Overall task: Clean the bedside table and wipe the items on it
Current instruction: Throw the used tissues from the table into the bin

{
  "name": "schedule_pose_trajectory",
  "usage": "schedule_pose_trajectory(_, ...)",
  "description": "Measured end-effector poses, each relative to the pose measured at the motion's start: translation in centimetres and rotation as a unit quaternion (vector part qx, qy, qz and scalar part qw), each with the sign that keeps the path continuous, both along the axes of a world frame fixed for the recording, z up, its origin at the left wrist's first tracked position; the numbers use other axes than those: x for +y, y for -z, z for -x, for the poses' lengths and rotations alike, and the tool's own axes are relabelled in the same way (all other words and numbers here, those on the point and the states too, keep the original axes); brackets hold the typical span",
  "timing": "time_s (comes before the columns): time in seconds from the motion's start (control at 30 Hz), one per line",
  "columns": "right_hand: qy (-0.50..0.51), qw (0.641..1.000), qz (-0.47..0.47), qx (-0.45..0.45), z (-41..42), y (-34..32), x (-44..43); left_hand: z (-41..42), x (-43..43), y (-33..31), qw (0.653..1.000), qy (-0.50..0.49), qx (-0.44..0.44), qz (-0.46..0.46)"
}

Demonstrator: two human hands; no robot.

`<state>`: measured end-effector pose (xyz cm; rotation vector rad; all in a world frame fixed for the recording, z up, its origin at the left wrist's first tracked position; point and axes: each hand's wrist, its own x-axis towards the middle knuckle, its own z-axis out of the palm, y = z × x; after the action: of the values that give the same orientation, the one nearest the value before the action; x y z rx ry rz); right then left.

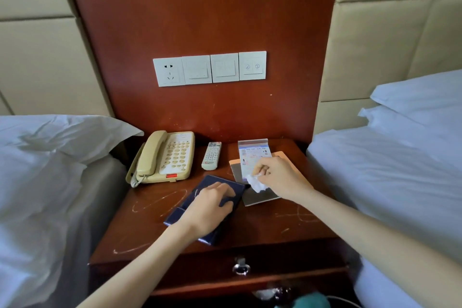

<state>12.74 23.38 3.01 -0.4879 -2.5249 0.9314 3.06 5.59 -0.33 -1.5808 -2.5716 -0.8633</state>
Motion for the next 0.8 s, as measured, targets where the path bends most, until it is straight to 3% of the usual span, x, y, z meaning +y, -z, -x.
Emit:
schedule_pose_trajectory(0.33, 0.002, 0.997, 0.006, -0.073, -12.4, 1.5, 1.6, -9.1, 3.7, -0.4, 0.993, 0.111, -0.019, -0.043)
schedule_pose_trajectory(0.57, 0.013, 0.982, 0.016, -0.190, -18.7, 6.0, 2.4, -14.2, 5.2, 2.2, 0.977, 0.194, -0.086, 0.013)
schedule_pose_trajectory(0.8, -0.002, 0.955, -0.005, -0.295, -22.3, 11.2, 2.2, -16.4, 6.3, 6.2, 0.959, 0.197, -0.169, 0.115)
